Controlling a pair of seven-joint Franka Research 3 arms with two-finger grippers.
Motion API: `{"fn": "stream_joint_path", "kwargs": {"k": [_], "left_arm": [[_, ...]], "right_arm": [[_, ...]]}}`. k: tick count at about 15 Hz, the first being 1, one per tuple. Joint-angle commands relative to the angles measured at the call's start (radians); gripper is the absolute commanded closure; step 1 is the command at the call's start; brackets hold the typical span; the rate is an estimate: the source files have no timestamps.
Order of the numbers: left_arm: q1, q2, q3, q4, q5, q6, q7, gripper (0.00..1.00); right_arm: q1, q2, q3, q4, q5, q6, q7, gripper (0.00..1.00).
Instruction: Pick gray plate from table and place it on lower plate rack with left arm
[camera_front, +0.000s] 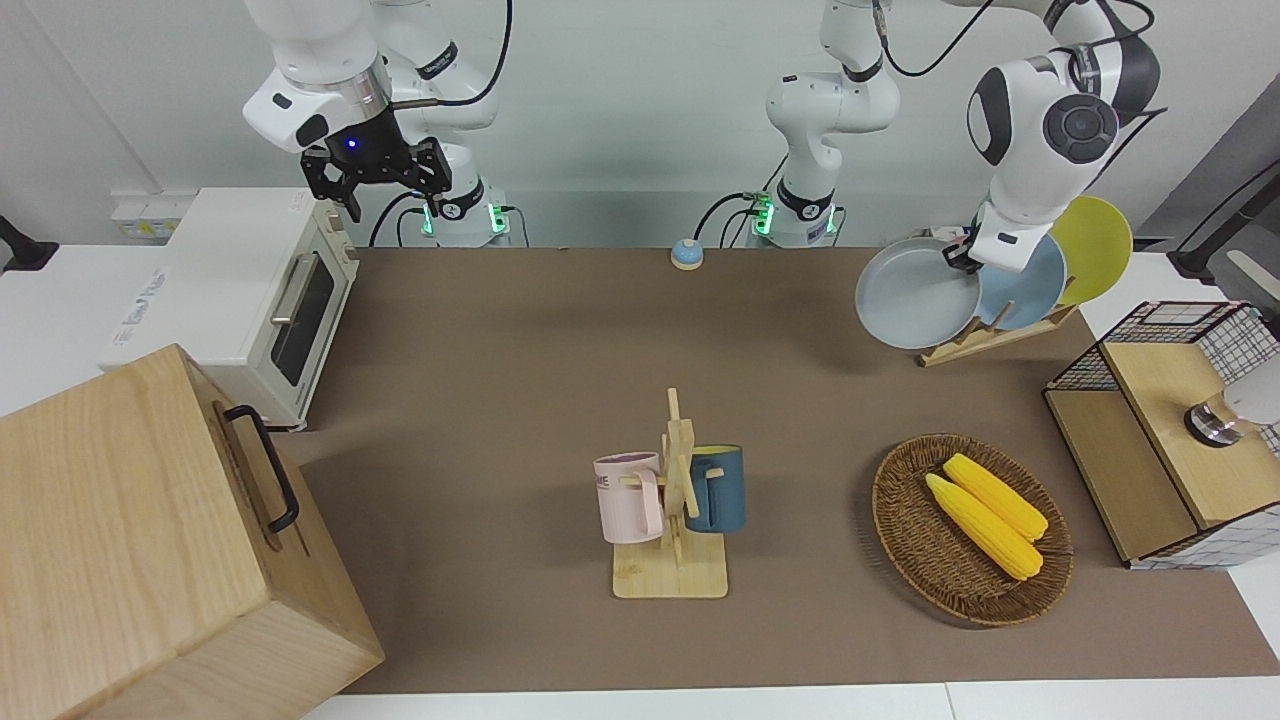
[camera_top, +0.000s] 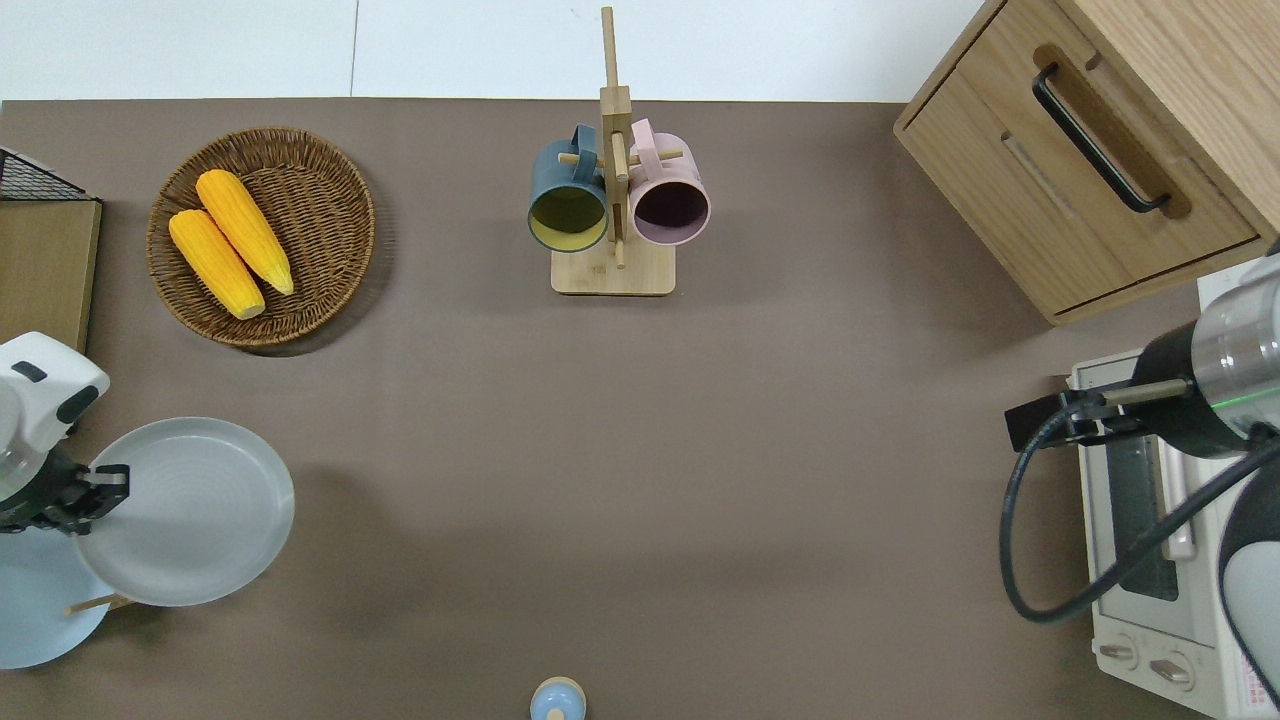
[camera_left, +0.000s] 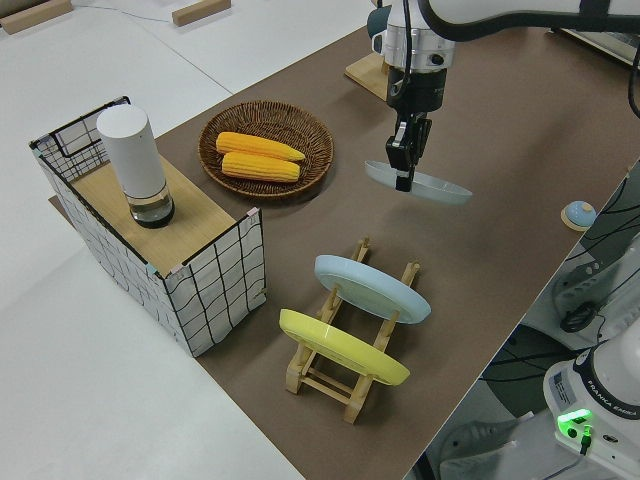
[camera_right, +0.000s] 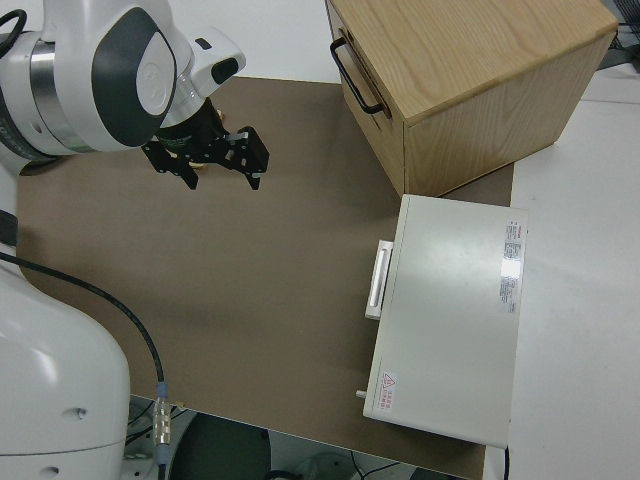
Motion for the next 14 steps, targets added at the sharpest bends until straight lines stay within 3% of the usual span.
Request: {"fn": "stream_joint_path", "kwargs": {"k": [1,4,9,14], "left_arm": [[-0.013,0.010,-0.069,0.013,0.246,-0.099,-0.105,1.00],[-0.013,0.021,-0.098,-0.013,0.376,-0.131,-0.190,1.00],[-0.015,0.039,-0.129,-0.071,0.511,-0.133,-0.328,1.00],[-0.015,0.065,-0.155,-0.128,0.516,-0.132,-0.431,1.00]], "right_arm": [[-0.013,-0.005,0.007,0.006,0.004,-0.015,-0.003,0.013],[-0.013,-0.005,0.007,0.006,0.004,-0.015,-0.003,0.011],[-0.015,-0.005,0.007,0.006,0.004,-0.015,-0.003,0.011],[-0.015,-0.005,0.007,0.006,0.004,-0.015,-0.003,0.011]]}}
